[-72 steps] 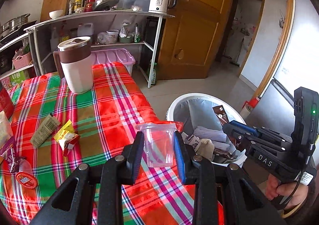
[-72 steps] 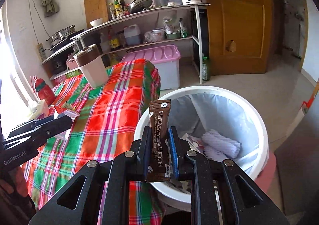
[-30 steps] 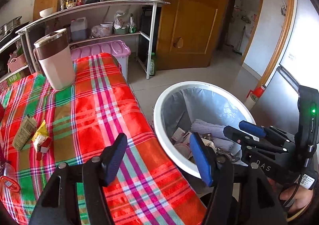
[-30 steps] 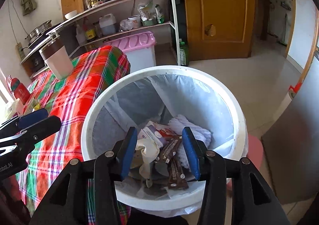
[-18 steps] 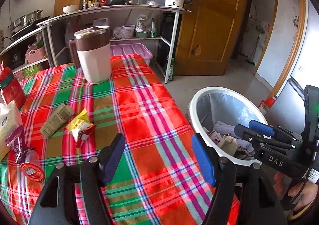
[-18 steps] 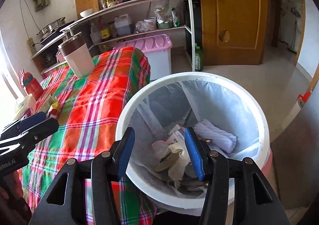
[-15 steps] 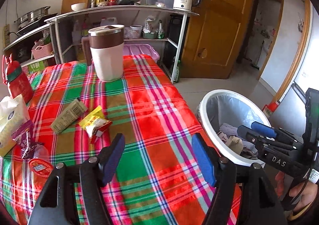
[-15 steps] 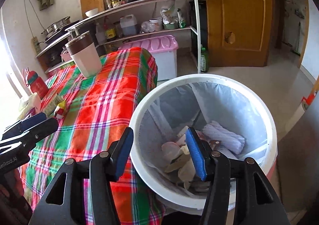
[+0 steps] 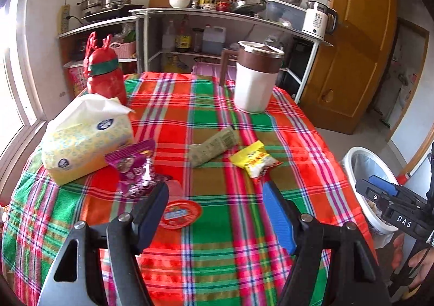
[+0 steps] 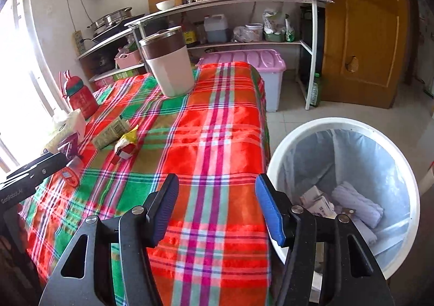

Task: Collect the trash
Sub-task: 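Move both open tools back over the table items, then grasp the yellow snack packet with the right tool while the left tool grasps the purple snack bag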

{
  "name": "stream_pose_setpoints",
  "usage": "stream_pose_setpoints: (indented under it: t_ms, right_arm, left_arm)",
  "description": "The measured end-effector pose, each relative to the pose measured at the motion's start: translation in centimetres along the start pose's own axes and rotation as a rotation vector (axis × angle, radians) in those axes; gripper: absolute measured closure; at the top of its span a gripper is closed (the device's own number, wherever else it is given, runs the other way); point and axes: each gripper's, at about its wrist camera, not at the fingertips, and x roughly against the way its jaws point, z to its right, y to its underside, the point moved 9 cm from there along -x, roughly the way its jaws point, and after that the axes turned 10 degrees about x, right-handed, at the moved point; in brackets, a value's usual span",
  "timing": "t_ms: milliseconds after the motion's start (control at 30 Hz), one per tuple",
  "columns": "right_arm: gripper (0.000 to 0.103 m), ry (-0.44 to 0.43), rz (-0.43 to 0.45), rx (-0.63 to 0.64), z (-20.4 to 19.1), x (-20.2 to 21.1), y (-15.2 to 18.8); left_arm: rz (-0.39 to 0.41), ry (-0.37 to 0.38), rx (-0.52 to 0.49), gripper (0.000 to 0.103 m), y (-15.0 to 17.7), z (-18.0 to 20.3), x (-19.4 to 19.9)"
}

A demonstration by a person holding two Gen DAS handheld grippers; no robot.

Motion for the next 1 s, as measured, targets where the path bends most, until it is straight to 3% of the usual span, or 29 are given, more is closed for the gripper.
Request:
stream_pose_setpoints:
  t_ms: [233, 433, 1000]
  right_arm:
    - [0.041, -0.067, -0.007, 0.073, -4.1, -2.2, -1.9]
    - [0.038, -0.113, -0.016, 0.121, -6.8, -3.8, -3.2]
    - [0.036, -0.145, -0.072, 0.193, -10.0, -9.0, -5.7]
  left_arm:
    - [-0.004, -0.049, 0.064, 0.029, -0.9, -5.1, -0.3]
    - [-0.027, -0.063, 0.075, 0.028, -0.9, -7.2, -0.8]
    - [-0.074, -0.07, 0.089, 0.027, -2.2, -7.3, -4.6]
